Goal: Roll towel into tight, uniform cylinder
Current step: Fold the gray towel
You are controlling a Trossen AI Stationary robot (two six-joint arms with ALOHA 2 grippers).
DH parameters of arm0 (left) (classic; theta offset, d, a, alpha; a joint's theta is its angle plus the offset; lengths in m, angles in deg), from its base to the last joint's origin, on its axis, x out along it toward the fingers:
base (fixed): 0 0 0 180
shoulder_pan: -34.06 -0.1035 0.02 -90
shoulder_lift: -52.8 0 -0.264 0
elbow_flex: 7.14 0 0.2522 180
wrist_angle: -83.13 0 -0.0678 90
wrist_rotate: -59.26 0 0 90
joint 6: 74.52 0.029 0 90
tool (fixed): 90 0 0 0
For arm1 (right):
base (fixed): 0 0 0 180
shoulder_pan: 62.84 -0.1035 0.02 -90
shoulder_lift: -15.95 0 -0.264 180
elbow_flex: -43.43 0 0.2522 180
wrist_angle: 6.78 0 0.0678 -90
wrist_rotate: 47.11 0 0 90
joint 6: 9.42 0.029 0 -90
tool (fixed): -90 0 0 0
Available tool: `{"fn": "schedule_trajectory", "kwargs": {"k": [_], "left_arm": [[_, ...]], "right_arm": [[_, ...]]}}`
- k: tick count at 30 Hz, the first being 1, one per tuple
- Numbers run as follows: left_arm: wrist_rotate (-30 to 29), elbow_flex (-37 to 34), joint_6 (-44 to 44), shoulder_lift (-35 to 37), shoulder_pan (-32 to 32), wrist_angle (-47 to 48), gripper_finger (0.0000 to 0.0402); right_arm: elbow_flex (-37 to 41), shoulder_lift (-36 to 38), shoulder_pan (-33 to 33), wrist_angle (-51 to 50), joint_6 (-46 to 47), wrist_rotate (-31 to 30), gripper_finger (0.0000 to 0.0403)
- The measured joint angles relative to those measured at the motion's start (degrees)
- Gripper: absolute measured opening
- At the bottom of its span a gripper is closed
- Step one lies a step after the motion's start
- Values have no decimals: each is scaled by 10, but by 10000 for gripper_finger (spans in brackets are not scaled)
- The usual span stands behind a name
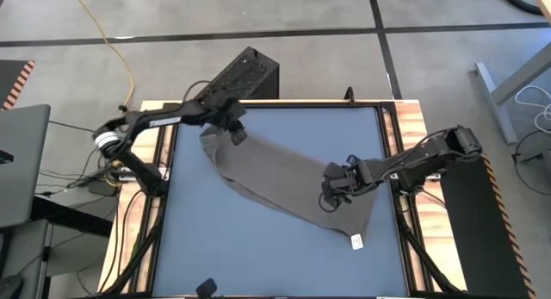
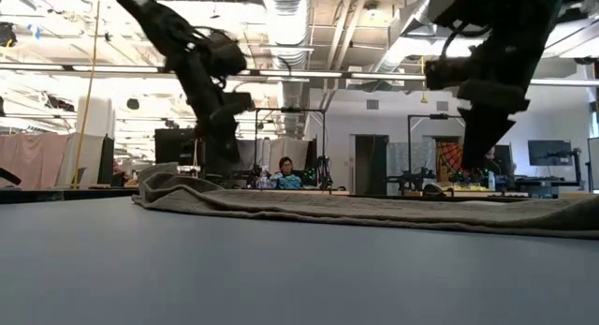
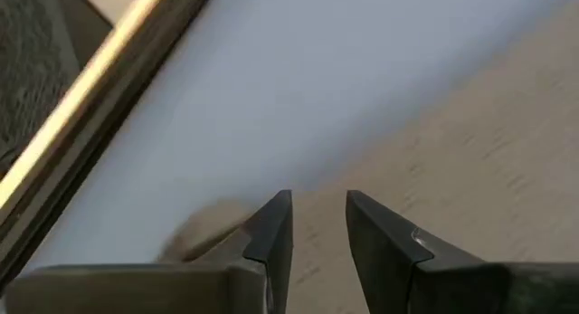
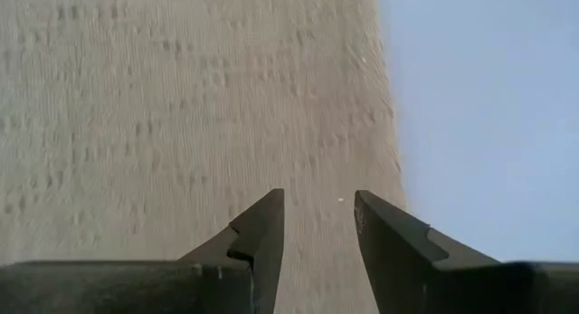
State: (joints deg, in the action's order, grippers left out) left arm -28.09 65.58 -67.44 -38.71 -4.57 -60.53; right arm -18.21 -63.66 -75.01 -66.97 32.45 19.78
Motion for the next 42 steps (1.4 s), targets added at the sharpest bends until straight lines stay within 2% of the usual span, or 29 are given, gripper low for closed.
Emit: {"fn": "schedule_trajectory", "kwargs": {"k": [7,12,24,36,39,42], "left_arm": [[-107,70,56,-88,8,62,120],[-165,81,60,-109,5,73,125],[-167,82,114,-109,-36,100,126],[-105,82,142,-154,-59,91,124],[-96,82,136,-154,-60,90,101],[-78,82,134,-154,-62,96,44]], "right_arm": [[27,0,35,44,-48,-9,163],[44,0,67,92,-104,8,163],[44,0,114,134,-164,37,163],[44,0,112,135,-148,38,163],[46,0,105,138,-139,38,163],[68,0,102,157,-122,38,163]]}}
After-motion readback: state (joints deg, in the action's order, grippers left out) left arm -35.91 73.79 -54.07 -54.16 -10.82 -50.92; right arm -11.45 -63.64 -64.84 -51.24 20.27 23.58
